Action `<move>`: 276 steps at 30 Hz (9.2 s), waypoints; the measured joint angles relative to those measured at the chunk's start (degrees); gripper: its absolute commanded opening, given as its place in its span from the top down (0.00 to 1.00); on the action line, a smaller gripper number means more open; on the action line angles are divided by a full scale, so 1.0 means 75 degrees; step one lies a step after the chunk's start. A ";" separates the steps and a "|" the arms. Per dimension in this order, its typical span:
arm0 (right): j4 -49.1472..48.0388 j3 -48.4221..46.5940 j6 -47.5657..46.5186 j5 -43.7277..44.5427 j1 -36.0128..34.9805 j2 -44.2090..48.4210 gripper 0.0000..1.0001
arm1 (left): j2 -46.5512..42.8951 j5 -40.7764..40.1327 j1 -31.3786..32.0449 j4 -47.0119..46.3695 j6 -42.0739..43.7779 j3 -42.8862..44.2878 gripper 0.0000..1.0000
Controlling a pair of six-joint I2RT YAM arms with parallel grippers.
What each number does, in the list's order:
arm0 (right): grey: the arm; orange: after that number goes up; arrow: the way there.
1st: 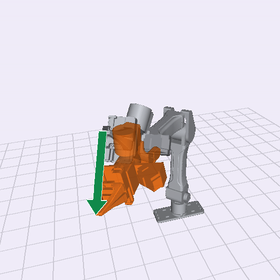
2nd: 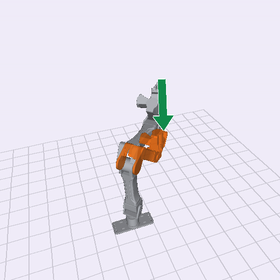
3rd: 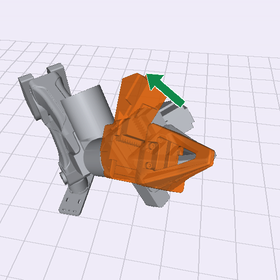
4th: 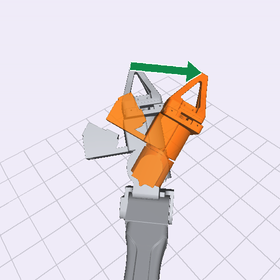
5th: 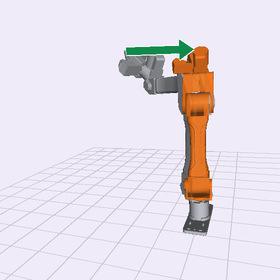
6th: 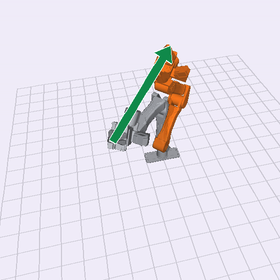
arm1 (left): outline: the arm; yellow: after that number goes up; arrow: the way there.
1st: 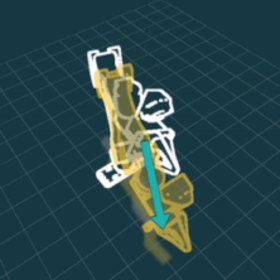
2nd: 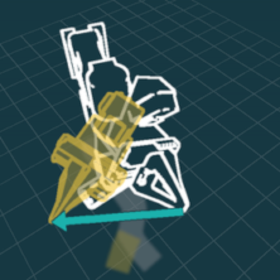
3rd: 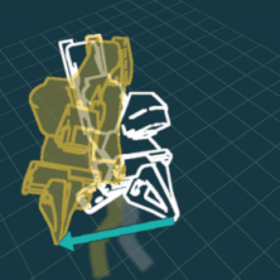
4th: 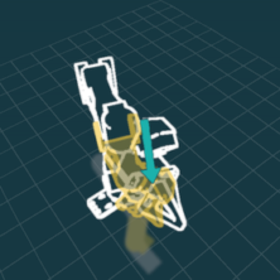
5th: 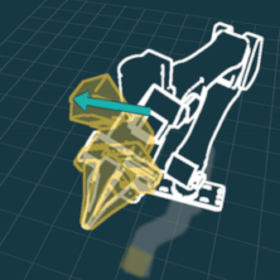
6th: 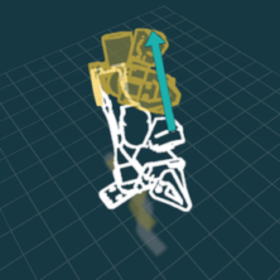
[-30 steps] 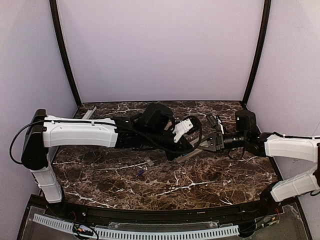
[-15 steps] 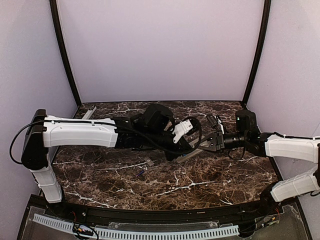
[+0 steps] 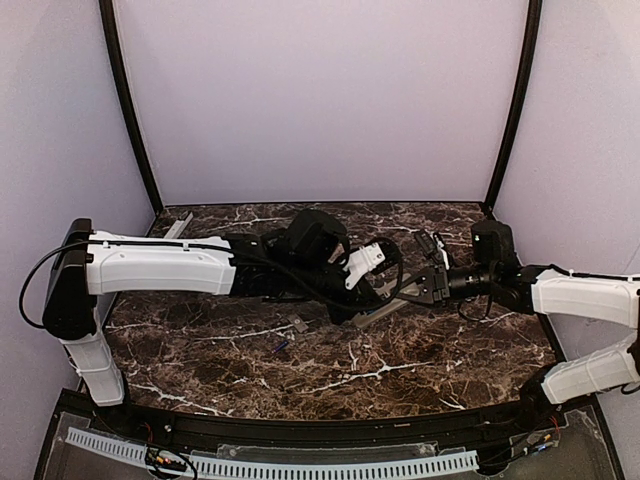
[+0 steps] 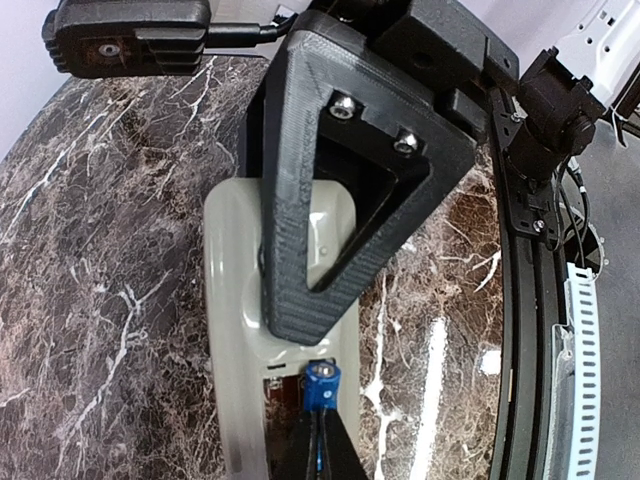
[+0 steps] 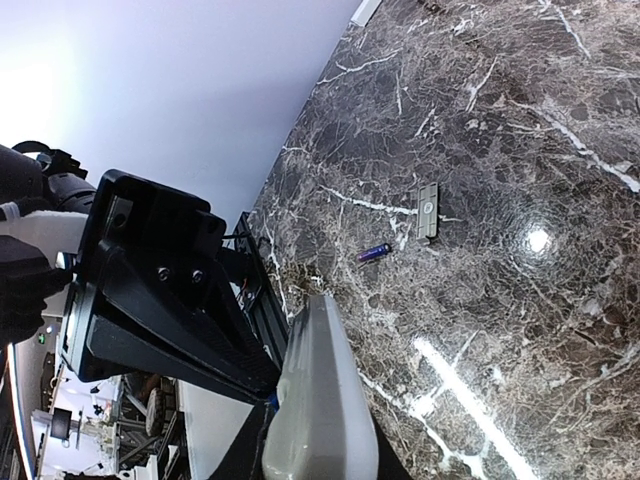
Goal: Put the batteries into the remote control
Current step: Adjust the battery in the battery compartment.
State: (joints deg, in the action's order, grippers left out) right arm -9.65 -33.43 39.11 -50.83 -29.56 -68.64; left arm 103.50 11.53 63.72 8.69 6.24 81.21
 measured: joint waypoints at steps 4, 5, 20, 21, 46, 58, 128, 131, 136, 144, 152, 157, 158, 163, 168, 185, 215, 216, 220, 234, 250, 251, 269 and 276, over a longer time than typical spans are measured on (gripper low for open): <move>0.0070 0.0000 0.0000 0.0017 0.0000 -0.0003 1.00 | 0.0044 -0.0055 0.0015 0.0149 0.0082 0.0012 0.93; 0.0096 0.0000 0.0000 0.0020 0.0006 -0.0003 1.00 | 0.0058 -0.0064 0.0017 0.0178 0.0093 0.0017 0.92; -0.0044 0.0003 -0.0114 0.0635 0.0035 0.0023 1.00 | 0.0117 -0.0600 -0.0181 0.0297 -0.0344 0.0020 0.72; -0.0064 0.0006 -0.0111 0.0717 0.0038 0.0023 1.00 | 0.0117 -0.0644 -0.0198 0.0297 -0.0373 0.0020 0.71; -0.1285 0.0755 0.1282 0.3433 -0.0714 0.0064 1.00 | 0.0017 -0.1848 -0.0149 0.0181 -0.4645 0.0099 0.57; -0.1786 0.0764 0.1664 0.3850 -0.1020 -0.0105 1.00 | 0.0189 -0.1836 0.0015 0.0332 -0.4989 0.0414 0.60; -0.1935 0.0918 0.1795 0.4191 -0.1460 -0.0073 1.00 | 0.0702 -0.2122 -0.0029 0.0554 -0.5590 0.0653 0.83; -0.1897 0.0968 0.1786 0.4202 -0.1460 0.0032 1.00 | 0.0702 -0.2055 -0.0035 0.0484 -0.5610 0.0653 0.85; -0.1845 0.0973 0.1772 0.4249 -0.1460 0.0067 1.00 | 0.0702 -0.1915 -0.0073 0.0341 -0.5578 0.0606 0.88; -0.1763 0.0973 0.1781 0.4266 -0.1431 0.0087 1.00 | 0.0702 -0.1772 -0.0041 0.0283 -0.5263 0.0460 0.89; -0.1993 0.0944 0.1792 0.4266 -0.1314 0.0248 1.00 | 0.0726 -0.1632 0.0029 0.0425 -0.5050 0.0248 0.88; -0.2244 0.0924 0.1792 0.4138 -0.1314 0.0300 1.00 | 0.0752 -0.1609 0.0026 0.0475 -0.4945 0.0169 0.84; -0.2256 0.0924 0.1786 0.4132 -0.1314 0.0312 1.00 | 0.0752 -0.1606 0.0026 0.0475 -0.4911 0.0143 0.83; -0.2072 0.0924 0.1644 0.4167 -0.1297 0.0440 1.00 | 0.0708 -0.1603 0.0026 0.0455 -0.4707 0.0006 0.76; -0.1711 0.0901 0.1513 0.4252 -0.1288 0.0568 1.00 | 0.0256 -0.1693 0.0029 0.0446 -0.4570 -0.0172 0.69; -0.1309 0.0667 0.1390 0.4622 -0.1574 0.0341 1.00 | -0.0029 -0.2296 0.0067 0.0286 -0.5027 0.0312 0.64; -0.1262 0.0484 0.1253 0.4727 -0.1696 0.0181 1.00 | 0.0527 -0.2436 0.0076 0.0662 -0.5004 0.0769 0.69; -0.1262 0.0484 0.1253 0.4727 -0.1696 0.0181 1.00 | 0.0542 -0.2439 0.0079 0.0664 -0.5004 0.0769 0.70; -0.1262 0.0484 0.1250 0.4727 -0.1699 0.0181 1.00 | 0.0551 -0.2457 0.0076 0.0682 -0.5010 0.0769 0.70; -0.1209 0.0484 0.1250 0.4756 -0.1699 0.0187 1.00 | 0.0548 -0.2404 0.0076 0.0673 -0.5068 0.0749 0.77; -0.0930 0.0484 0.1212 0.4785 -0.1699 0.0239 1.00 | 0.0548 -0.2224 0.0061 0.0335 -0.5208 0.0449 0.81; -0.0927 0.0484 0.1195 0.4788 -0.1699 0.0242 1.00 | 0.0548 -0.2206 0.0055 0.0306 -0.5240 0.0434 0.81; -0.0903 0.0516 0.1081 0.4867 -0.1699 0.0425 1.00 | 0.0548 -0.2154 0.0020 0.0169 -0.5537 0.0411 0.83; -0.0938 0.0519 0.1081 0.4867 -0.1699 0.0437 1.00 | 0.0577 -0.2157 0.0017 0.0344 -0.5543 0.0557 0.83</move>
State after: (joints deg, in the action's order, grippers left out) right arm -16.69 -29.54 47.22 -14.33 -42.30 -65.36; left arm 107.83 -4.64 63.86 11.27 -35.33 85.38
